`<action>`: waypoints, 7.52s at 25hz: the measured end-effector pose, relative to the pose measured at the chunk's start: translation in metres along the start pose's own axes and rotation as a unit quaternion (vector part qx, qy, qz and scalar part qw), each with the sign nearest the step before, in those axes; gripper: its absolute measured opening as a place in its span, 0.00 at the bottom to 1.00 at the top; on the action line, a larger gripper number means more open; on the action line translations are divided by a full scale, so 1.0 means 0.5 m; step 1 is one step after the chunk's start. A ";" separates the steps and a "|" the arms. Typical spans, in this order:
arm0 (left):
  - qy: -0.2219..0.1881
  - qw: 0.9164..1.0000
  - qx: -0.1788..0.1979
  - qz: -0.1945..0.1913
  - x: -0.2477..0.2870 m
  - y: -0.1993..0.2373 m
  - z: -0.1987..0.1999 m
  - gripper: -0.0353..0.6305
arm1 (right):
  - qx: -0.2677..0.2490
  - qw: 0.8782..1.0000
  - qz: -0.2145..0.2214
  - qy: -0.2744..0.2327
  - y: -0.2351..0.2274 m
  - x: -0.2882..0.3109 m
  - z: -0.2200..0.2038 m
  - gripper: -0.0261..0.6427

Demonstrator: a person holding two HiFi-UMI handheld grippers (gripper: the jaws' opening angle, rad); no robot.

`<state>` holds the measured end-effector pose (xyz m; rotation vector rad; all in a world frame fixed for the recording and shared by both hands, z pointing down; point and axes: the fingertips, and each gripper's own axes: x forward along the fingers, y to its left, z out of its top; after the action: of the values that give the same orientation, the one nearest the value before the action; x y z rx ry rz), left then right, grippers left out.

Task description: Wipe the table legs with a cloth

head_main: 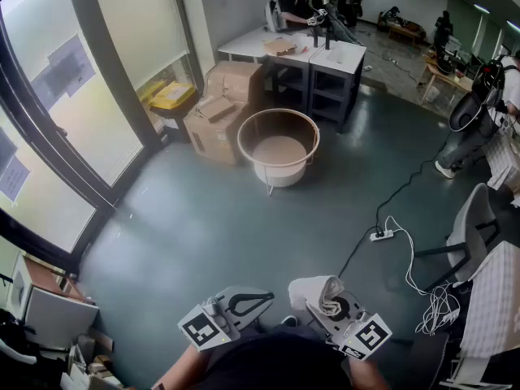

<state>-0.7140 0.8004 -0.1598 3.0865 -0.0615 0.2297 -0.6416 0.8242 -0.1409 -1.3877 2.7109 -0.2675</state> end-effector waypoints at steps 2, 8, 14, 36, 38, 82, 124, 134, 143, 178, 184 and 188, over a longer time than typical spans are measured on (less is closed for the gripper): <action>-0.001 1.000 -0.006 0.007 0.003 0.007 -0.002 0.06 | 0.003 1.000 0.003 0.002 -0.008 0.001 -0.003 0.15; 0.004 0.999 -0.023 0.035 0.023 0.024 -0.016 0.06 | 0.004 1.000 0.019 0.010 -0.041 -0.007 -0.019 0.15; 0.014 0.998 -0.023 0.061 0.014 0.065 -0.031 0.06 | 0.002 1.000 0.015 0.009 -0.071 0.017 -0.015 0.15; 0.008 0.998 -0.054 -0.010 0.141 0.253 -0.080 0.06 | 0.013 0.997 -0.031 0.064 -0.215 0.074 -0.049 0.15; 0.007 0.999 -0.052 -0.012 0.152 0.285 -0.079 0.06 | 0.012 0.997 -0.041 0.060 -0.248 0.098 -0.034 0.15; -0.029 0.994 -0.054 -0.089 0.428 0.700 -0.060 0.06 | 0.001 0.982 -0.176 0.071 -0.758 0.234 0.055 0.15; 0.014 0.996 -0.086 -0.006 1.193 0.876 -0.037 0.06 | 0.005 0.990 -0.101 0.100 -1.484 -0.033 0.109 0.15; -0.023 0.994 -0.108 -0.008 1.212 1.098 -0.040 0.06 | -0.012 0.989 -0.079 0.127 -1.636 0.183 0.148 0.15; -0.028 0.992 -0.117 0.029 1.235 1.203 -0.050 0.06 | -0.005 0.987 -0.066 0.145 -1.731 0.264 0.157 0.15; 0.015 0.941 -0.162 0.298 1.648 1.417 -0.123 0.06 | -0.074 0.963 0.158 0.205 -2.362 0.320 0.080 0.15; -0.003 0.932 -0.176 0.318 1.649 1.491 -0.197 0.06 | -0.123 0.951 0.187 0.213 -2.387 0.420 0.060 0.15; -0.009 0.935 -0.173 0.308 1.666 1.544 -0.232 0.06 | -0.142 0.950 0.190 0.204 -2.402 0.488 0.057 0.15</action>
<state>0.0591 0.0052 0.1120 2.6200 -0.9628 0.1813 0.1765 -0.0657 0.0643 -0.8999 3.3997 -0.1507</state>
